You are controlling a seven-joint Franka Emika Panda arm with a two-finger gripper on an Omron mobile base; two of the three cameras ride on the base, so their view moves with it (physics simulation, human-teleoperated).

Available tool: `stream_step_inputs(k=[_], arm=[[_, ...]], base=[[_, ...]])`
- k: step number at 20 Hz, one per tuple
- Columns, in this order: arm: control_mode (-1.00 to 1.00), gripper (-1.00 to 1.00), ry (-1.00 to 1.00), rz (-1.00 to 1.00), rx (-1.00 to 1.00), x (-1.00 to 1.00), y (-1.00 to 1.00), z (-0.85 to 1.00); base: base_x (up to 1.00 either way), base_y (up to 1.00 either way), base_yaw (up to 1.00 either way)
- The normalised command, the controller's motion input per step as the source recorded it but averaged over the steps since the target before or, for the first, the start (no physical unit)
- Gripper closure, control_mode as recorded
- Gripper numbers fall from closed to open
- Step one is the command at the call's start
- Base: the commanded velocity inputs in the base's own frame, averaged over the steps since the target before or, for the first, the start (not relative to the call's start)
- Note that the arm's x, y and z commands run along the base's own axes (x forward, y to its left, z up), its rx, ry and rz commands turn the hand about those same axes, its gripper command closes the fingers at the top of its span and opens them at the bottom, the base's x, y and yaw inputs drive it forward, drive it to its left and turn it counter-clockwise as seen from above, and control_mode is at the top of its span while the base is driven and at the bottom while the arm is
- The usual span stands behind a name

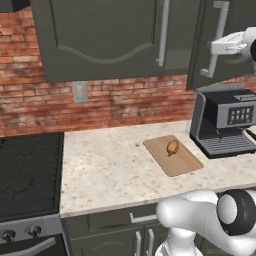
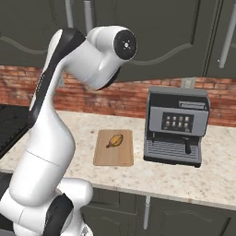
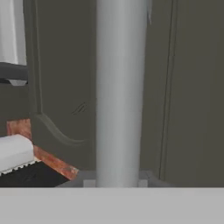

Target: Open the cabinet, retrieve the rolling pin, and place it next to the meat on the cutting board to prepare for tenderizing.

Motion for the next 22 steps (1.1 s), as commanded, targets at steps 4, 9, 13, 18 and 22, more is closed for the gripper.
stream_step_inputs(k=[4,9,13,18,22], arm=[[-1.00,1.00,-0.12,0.07,0.00,-0.93,-0.37,0.00],[-1.00,1.00,-0.09,0.05,0.01,-0.75,-0.28,0.00],[-1.00,-1.00,0.01,0.00,0.01,-0.23,0.00,-0.19],[-1.00,-1.00,0.00,-0.01,0.00,-0.02,0.00,-0.05],[-1.00,-1.00,0.01,-0.12,0.00,-0.23,0.00,0.00]], base=[[0.00,0.00,0.00],[0.00,0.00,0.00],[0.00,0.00,0.00],[0.00,0.00,0.00],[0.00,0.00,0.00]])
